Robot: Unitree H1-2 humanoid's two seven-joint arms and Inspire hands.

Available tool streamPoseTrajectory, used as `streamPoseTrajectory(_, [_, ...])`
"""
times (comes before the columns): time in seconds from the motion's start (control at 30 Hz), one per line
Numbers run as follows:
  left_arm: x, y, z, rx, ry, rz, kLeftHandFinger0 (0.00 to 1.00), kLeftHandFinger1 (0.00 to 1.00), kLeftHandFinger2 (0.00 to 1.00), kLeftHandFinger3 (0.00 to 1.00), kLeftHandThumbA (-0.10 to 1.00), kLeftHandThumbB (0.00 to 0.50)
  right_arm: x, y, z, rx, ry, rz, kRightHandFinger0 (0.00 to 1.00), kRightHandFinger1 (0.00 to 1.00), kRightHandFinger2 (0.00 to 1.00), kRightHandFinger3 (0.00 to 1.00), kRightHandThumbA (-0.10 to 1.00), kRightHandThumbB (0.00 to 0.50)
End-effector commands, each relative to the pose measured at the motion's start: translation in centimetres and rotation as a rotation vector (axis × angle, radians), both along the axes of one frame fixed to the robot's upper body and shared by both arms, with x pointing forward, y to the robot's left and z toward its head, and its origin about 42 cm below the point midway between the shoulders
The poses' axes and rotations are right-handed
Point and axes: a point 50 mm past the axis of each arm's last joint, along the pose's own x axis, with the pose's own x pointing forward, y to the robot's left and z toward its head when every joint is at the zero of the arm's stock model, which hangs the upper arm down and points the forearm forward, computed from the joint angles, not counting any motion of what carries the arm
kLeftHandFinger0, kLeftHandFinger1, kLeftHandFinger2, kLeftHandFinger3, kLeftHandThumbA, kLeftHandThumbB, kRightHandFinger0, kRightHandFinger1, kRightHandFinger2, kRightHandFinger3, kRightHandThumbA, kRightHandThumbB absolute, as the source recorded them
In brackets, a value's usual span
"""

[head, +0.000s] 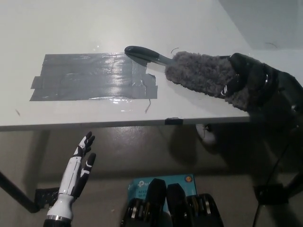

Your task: A grey duster is kept infront of the robot in the middle of the table and the robot extends its right arm to grab the duster, picks it up and hands it to a person

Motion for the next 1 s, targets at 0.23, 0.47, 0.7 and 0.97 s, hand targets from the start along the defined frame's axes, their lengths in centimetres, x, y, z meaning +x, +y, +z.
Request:
streamPoseTrajectory(0.23, [1.5, 0.3, 2.0, 0.011, -0.092, -0.003, 1.0, 1.0, 1.0, 1.0, 1.0, 0.23, -1.4, -0.4, 1.9, 0.275, -0.031, 0.122, 0.28, 0.76, 1.0, 1.0, -0.1, 0.156])
streamPoseTrajectory(0.47, [2.0, 0.3, 2.1, 0.013, -0.094, -0.007, 1.0, 1.0, 1.0, 1.0, 1.0, 0.23, -4.1, 0.7, 4.6, 0.471, -0.002, 0.184, 0.22, 0.69, 0.99, 1.0, -0.1, 0.185])
streamPoseTrajectory(0.7, [2.0, 0.3, 2.3, 0.014, -0.099, -0.005, 1.0, 1.0, 1.0, 1.0, 1.0, 0.231, -6.3, 1.5, 6.2, 0.629, 0.028, 0.237, 0.19, 0.66, 0.95, 1.0, -0.1, 0.173])
streamPoseTrajectory(0.97, [2.3, 0.2, 2.5, 0.019, -0.104, -0.011, 1.0, 1.0, 1.0, 1.0, 1.0, 0.215, -7.2, 1.5, 6.2, 0.908, 0.034, 0.283, 0.14, 0.6, 0.96, 0.98, -0.1, 0.174])
